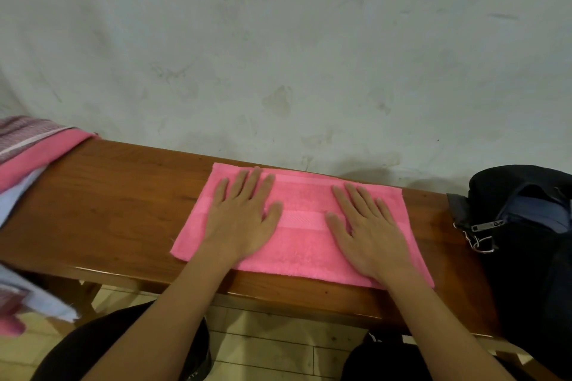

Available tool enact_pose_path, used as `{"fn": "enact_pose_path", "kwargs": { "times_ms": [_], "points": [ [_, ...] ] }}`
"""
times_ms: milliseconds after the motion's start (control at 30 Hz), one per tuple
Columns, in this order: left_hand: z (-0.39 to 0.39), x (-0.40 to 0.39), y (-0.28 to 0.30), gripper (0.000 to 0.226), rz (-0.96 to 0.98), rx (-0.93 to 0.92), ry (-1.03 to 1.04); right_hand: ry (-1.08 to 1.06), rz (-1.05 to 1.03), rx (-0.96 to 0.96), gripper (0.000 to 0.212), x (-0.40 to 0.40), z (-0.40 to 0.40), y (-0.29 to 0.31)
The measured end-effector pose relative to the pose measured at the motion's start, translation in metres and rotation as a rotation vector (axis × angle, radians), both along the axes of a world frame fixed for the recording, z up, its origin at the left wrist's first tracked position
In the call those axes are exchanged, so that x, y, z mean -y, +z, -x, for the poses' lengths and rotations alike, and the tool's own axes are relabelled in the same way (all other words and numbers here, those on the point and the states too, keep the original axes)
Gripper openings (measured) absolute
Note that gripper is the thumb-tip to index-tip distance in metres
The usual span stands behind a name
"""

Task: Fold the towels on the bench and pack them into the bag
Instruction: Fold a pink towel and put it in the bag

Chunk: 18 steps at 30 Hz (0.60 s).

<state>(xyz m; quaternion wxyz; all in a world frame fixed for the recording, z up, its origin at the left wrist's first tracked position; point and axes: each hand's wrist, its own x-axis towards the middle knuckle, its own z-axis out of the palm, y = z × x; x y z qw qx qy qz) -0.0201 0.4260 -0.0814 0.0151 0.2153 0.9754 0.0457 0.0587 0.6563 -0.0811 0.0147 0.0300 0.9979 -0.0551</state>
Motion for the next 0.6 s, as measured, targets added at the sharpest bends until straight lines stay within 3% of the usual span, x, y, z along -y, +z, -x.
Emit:
{"fn": "enact_pose_path", "kwargs": {
  "times_ms": [167,400,500,600],
  "points": [
    [0.004,0.02,-0.001,0.075,0.004,-0.002,0.078,-0.079,0.0,0.025,0.078,-0.03,-0.01,0.002],
    [0.003,0.031,0.002,0.074,-0.069,0.032,0.108,-0.159,0.182,0.046,0.063,-0.046,-0.021,0.011],
    [-0.003,0.038,0.01,0.068,-0.158,0.071,0.114,-0.2,0.386,-0.111,0.055,-0.049,-0.032,0.017],
    [-0.016,0.05,0.02,0.067,-0.282,0.12,0.21,-0.381,0.544,-0.37,0.037,-0.058,-0.044,0.024]
  ]
}}
